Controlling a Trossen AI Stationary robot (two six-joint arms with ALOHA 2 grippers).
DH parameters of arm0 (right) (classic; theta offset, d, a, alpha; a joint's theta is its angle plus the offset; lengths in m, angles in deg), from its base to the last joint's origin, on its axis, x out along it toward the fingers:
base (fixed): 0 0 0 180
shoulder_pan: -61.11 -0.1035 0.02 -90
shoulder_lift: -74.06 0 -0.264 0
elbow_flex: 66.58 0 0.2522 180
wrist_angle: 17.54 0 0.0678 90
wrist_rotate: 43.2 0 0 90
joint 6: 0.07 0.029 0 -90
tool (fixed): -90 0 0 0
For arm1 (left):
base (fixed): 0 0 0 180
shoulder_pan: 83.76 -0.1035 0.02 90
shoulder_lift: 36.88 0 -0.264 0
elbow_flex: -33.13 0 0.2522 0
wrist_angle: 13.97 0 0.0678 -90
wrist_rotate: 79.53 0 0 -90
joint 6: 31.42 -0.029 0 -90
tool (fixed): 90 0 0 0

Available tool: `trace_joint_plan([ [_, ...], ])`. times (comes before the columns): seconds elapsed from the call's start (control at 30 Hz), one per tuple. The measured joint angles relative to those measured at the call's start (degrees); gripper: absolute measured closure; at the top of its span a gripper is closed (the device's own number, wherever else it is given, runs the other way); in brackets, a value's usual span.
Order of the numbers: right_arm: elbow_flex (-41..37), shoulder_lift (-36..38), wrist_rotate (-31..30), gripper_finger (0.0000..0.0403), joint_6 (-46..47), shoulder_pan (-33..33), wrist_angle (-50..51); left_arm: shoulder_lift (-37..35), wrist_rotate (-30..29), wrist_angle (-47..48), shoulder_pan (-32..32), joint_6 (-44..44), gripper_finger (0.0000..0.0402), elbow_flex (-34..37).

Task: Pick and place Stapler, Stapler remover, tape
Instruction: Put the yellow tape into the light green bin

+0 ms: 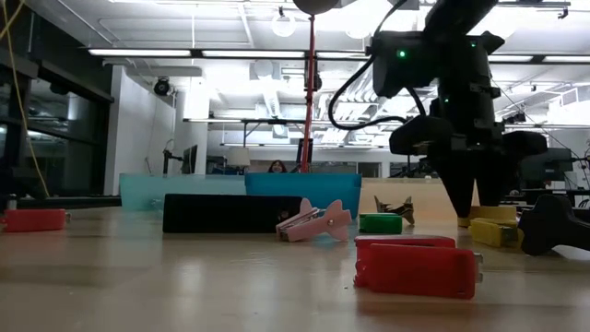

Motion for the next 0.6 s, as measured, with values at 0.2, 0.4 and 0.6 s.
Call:
trace_joint_plan([
  [0.2,0.0,0.0,0.31,0.0274,-1.99,-0.02,-0.19,0.0,-0.03,0.03,0.0,-0.03,0.0263,0.0],
  [0.4,0.0,0.0,0.31,0.0348,-2.56,-0.02,-0.33,0.0,-0.13,0.05,0.0,-0.04,0.0263,0.0],
  [0.6,0.03,0.02,0.5,0.0378,-2.63,-0.04,-0.76,0.0,-0.15,0.03,0.0,0.03,0.0263,0.0],
])
